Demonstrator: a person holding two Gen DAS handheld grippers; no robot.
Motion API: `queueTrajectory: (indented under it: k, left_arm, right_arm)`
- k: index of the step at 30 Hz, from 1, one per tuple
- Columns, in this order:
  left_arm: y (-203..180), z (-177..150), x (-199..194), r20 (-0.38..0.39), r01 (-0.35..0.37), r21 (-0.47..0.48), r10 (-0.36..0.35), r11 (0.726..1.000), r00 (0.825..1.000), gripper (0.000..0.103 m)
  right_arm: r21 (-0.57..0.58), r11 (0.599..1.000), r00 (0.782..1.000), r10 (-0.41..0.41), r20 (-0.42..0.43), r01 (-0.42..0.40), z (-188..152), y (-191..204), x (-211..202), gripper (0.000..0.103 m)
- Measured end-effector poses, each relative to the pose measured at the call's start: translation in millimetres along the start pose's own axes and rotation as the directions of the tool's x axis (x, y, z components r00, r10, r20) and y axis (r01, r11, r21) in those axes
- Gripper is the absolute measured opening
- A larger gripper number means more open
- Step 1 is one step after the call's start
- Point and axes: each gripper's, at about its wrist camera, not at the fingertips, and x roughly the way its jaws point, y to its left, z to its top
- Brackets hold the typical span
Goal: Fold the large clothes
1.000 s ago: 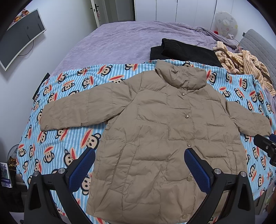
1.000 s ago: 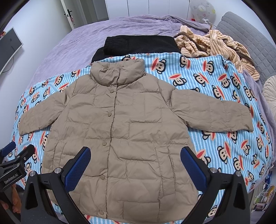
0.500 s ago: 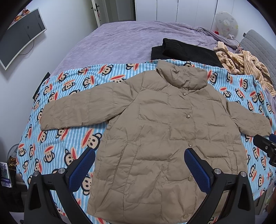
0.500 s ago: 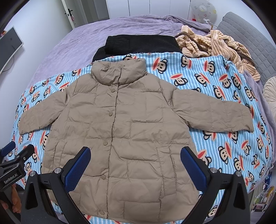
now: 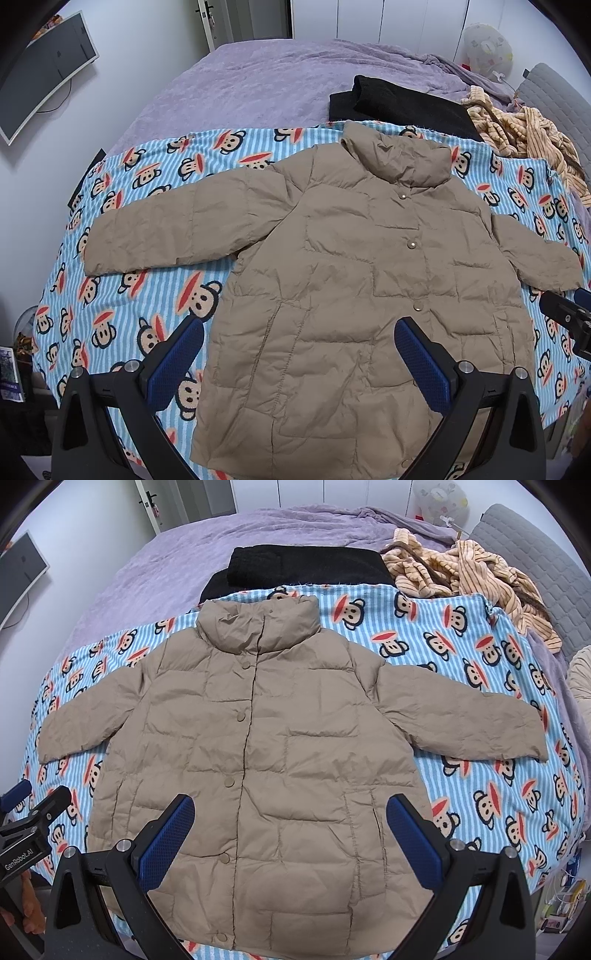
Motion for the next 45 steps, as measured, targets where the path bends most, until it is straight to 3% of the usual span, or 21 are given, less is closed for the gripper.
queueTrajectory:
  k: [7, 15, 19, 25, 30, 35, 37, 39, 41, 42, 43, 45]
  left_arm:
    - [10.5, 0.7, 13.6, -0.013, 0.023, -0.007, -0.023, 1.0, 1.0, 0.103]
    - [60.1, 1.2, 60.9, -0.003, 0.184, -0.129, -0.186, 0.974, 0.983, 0.103]
    - [107.6, 1.7, 104.5, 0.008, 0.255, -0.246, -0.261, 0.935, 0.965, 0.103]
    - [186.0, 5.0, 179.8, 0.036, 0.286, -0.432, -0.3, 0.855, 0.953, 0.103]
    - [240.2, 23.8, 225.7, 0.09, 0.273, -0.54, -0.269, 0.796, 0.959, 0.103]
    - [283.4, 54.5, 245.0, 0.16, 0.275, -0.612, -0.224, 0.742, 0.961, 0.102]
    - [294.3, 66.0, 247.9, 0.165, 0.248, -0.628, -0.185, 0.738, 0.969, 0.082]
    - [307.4, 74.7, 255.4, 0.165, 0.258, -0.632, -0.198, 0.73, 0.966, 0.014]
    - [319.9, 74.8, 257.1, 0.24, 0.362, -0.65, -0.271, 0.668, 0.932, 0.009]
    - [322.7, 74.6, 251.1, 0.273, 0.386, -0.644, -0.272, 0.66, 0.923, 0.008]
    - [321.3, 76.6, 242.4, 0.29, 0.389, -0.622, -0.261, 0.679, 0.921, 0.008]
    - [309.3, 84.3, 219.8, 0.303, 0.35, -0.539, -0.212, 0.766, 0.929, 0.008]
  right_arm:
    - [-0.018, 1.0, 1.0, -0.009, -0.012, 0.009, 2.4, 14.6, 7.2, 0.103]
    - [-0.047, 0.999, 0.998, 0.002, -0.058, -0.004, -1.0, 41.4, 35.3, 0.103]
    - [-0.072, 0.997, 0.994, 0.007, -0.107, -0.015, -7.1, 60.6, 60.7, 0.103]
    - [-0.105, 0.994, 0.983, 0.022, -0.18, -0.041, -20.0, 91.9, 106.4, 0.103]
    - [-0.126, 0.989, 0.981, 0.048, -0.189, -0.073, -18.9, 116.1, 134.8, 0.103]
    - [-0.132, 0.986, 0.983, 0.081, -0.167, -0.104, -2.4, 140.1, 150.2, 0.103]
    - [-0.141, 0.983, 0.985, 0.099, -0.142, -0.119, 7.0, 150.2, 152.1, 0.103]
    - [-0.15, 0.979, 0.986, 0.116, -0.123, -0.134, 17.9, 160.8, 155.1, 0.103]
    - [-0.147, 0.975, 0.983, 0.149, -0.106, -0.164, 28.8, 170.1, 157.9, 0.103]
    - [-0.138, 0.973, 0.981, 0.171, -0.095, -0.183, 34.7, 174.8, 159.6, 0.103]
    - [-0.128, 0.97, 0.977, 0.196, -0.083, -0.205, 40.0, 179.5, 160.5, 0.1]
    - [-0.099, 0.958, 0.962, 0.263, -0.076, -0.27, 51.2, 189.8, 166.2, 0.08]
